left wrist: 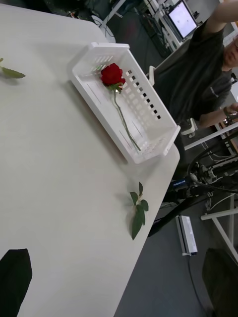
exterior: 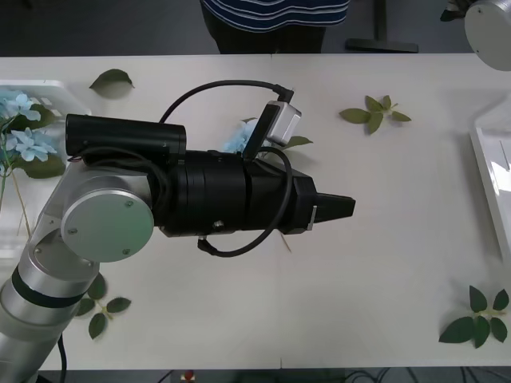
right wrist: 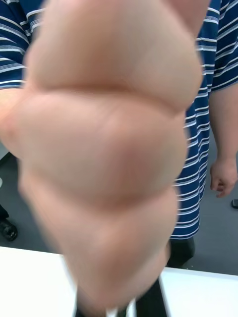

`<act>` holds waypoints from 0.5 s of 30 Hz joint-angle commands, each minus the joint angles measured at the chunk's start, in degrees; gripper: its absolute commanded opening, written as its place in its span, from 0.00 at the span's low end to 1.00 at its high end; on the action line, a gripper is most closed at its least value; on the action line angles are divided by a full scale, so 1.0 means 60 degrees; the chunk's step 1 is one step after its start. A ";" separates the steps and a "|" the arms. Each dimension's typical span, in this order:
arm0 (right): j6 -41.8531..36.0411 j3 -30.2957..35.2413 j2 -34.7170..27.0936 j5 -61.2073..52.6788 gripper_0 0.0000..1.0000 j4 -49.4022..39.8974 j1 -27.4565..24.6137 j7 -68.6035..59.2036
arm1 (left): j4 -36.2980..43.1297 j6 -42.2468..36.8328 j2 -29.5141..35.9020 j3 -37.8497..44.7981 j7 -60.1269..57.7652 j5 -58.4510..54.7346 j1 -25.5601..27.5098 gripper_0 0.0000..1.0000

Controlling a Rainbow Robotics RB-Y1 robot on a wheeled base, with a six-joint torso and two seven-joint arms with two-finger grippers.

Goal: Place the red flowers into the right box and the blue flowers into the left box. If a person shows an open palm, hand one flower to the person first, then continue sorting.

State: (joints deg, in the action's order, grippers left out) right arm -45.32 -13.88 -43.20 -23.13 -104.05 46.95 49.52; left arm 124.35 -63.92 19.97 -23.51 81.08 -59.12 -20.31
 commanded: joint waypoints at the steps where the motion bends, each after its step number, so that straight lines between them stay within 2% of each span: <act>1: 0.0111 0.0263 0.0023 0.0047 0.90 -0.0163 0.0187 -0.0211 | 0.0354 0.0136 0.0188 0.0065 0.0036 -0.0048 -0.0336 1.00; 15: 0.0111 0.0263 0.0023 0.0047 0.91 -0.0163 0.0187 -0.0211 | 0.0368 0.0136 0.0188 0.0094 0.0051 -0.0078 -0.0351 1.00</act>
State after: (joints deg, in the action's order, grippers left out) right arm -45.32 -13.88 -43.20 -23.13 -104.05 46.95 49.52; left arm 124.35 -63.92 19.97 -23.50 81.08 -59.14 -20.31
